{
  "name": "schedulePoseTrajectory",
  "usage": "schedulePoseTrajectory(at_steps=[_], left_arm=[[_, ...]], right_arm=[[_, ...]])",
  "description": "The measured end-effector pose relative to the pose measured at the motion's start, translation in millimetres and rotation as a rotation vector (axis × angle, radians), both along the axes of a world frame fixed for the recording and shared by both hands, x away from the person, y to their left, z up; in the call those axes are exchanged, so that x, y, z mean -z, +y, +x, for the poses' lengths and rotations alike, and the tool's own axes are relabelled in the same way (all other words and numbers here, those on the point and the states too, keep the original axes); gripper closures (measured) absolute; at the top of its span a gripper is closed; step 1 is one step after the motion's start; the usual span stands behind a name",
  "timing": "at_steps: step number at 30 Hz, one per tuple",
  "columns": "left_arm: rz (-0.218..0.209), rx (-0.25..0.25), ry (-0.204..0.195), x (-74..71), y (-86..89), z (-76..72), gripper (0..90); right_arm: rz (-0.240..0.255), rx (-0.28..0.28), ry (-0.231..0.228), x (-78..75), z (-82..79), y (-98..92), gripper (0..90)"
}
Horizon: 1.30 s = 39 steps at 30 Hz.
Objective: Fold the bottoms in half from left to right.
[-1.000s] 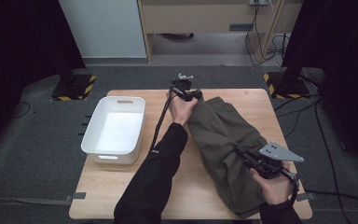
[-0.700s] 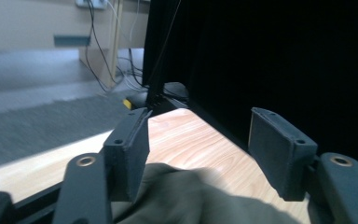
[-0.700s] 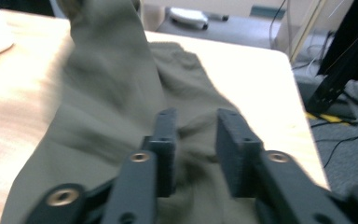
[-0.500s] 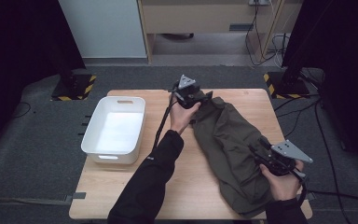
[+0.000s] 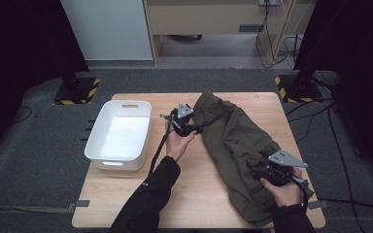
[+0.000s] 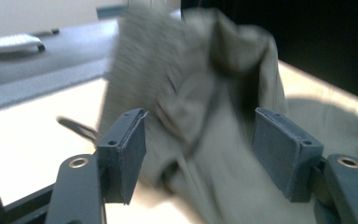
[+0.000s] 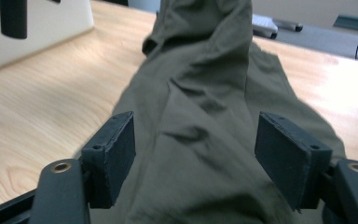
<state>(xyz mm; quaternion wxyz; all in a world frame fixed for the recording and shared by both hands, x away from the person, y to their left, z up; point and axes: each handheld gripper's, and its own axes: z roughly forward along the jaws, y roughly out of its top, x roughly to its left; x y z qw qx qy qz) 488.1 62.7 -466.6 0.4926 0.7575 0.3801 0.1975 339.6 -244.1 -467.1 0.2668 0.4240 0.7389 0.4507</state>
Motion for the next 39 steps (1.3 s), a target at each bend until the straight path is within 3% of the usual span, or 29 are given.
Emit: schedulePoseTrajectory(at_steps=[4, 10, 12, 17, 22, 28, 34, 39], left_arm=[[0.010, 0.013, 0.050, 25.9, -16.5, -5.6, 33.2], [0.091, 0.048, 0.091, 50.8, -42.4, -12.8, 31.8], [0.103, 0.050, 0.105, 56.2, -47.8, -14.1, 31.6], [0.185, 0.051, 0.114, 67.4, -56.8, -15.5, 31.0], [0.256, 0.039, 0.142, 69.2, -58.5, -13.1, 30.3], [0.242, 0.018, 0.160, 69.3, -56.4, -11.2, 31.6], [0.250, 0.024, 0.136, 69.1, -52.7, -11.6, 39.7], [0.248, 0.016, 0.140, 69.0, -39.9, -7.8, 41.3]], right_arm=[[-0.027, 0.021, 0.042, 13.0, 3.3, -9.5, 28.2], [-0.063, 0.029, 0.093, 26.9, 7.8, -24.5, 33.2], [-0.075, 0.014, 0.107, 29.7, 9.0, -25.9, 35.3], [-0.115, 0.010, 0.157, 37.3, 12.2, -30.5, 38.7], [-0.147, 0.008, 0.234, 44.2, 11.2, -35.8, 56.8], [-0.159, -0.013, 0.279, 41.2, 6.3, -34.7, 85.1], [-0.151, 0.015, 0.258, 34.3, 3.7, -36.9, 88.1], [-0.107, 0.046, 0.223, 27.4, 0.5, -42.5, 87.9]])
